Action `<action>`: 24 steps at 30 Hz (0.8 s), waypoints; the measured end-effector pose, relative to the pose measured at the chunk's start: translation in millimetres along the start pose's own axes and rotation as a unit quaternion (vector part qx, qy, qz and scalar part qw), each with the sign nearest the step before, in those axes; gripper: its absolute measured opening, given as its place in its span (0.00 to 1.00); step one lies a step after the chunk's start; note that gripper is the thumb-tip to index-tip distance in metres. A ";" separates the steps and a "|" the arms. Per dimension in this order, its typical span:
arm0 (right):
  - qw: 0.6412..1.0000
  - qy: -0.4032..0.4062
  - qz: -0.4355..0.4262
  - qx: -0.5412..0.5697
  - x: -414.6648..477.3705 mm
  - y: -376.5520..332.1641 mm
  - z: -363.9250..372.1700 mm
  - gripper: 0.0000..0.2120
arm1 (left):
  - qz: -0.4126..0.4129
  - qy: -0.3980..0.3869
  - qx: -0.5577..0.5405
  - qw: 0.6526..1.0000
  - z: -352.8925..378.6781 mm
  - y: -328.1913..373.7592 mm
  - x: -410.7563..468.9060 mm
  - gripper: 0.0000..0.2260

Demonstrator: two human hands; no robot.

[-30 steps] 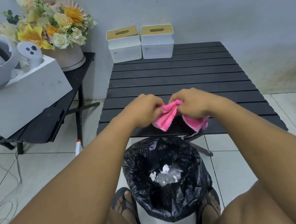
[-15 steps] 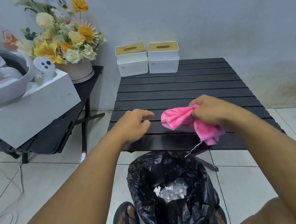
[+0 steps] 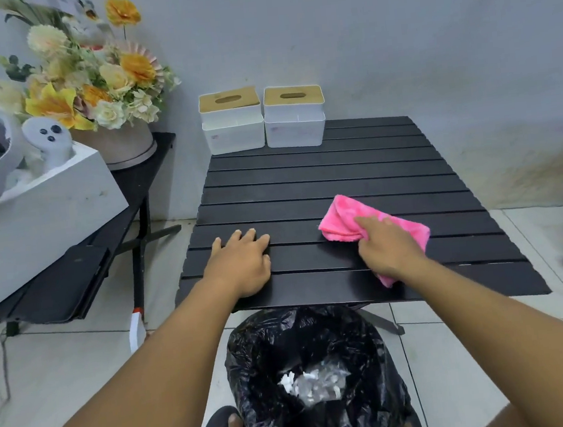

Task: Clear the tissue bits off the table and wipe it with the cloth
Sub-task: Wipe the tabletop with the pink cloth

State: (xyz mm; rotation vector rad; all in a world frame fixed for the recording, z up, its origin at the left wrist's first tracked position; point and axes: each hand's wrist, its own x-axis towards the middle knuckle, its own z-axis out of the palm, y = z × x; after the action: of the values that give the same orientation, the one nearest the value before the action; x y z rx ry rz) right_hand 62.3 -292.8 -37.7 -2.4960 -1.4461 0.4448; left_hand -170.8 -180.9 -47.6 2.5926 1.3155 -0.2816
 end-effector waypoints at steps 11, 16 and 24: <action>0.998 -0.050 -0.039 -0.008 -17.9 43.3 -20.1 0.28 | 0.054 0.001 0.028 0.998 -3.7 41.3 -1.4 0.20; 0.995 -0.060 -0.058 -0.056 -42.1 35.3 -16.3 0.30 | 0.071 0.000 0.038 0.997 -0.7 55.3 1.4 0.23; 0.998 -0.054 0.002 -0.024 -51.7 62.2 -27.8 0.30 | 0.056 -0.013 0.052 0.997 5.0 65.9 3.7 0.23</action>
State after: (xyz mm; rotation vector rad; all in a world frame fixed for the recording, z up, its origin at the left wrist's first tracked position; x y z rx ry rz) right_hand 98.3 -369.4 -25.3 -2.5489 -1.5083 0.5613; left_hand -115.6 -217.3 -46.2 2.7268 1.1706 -0.3729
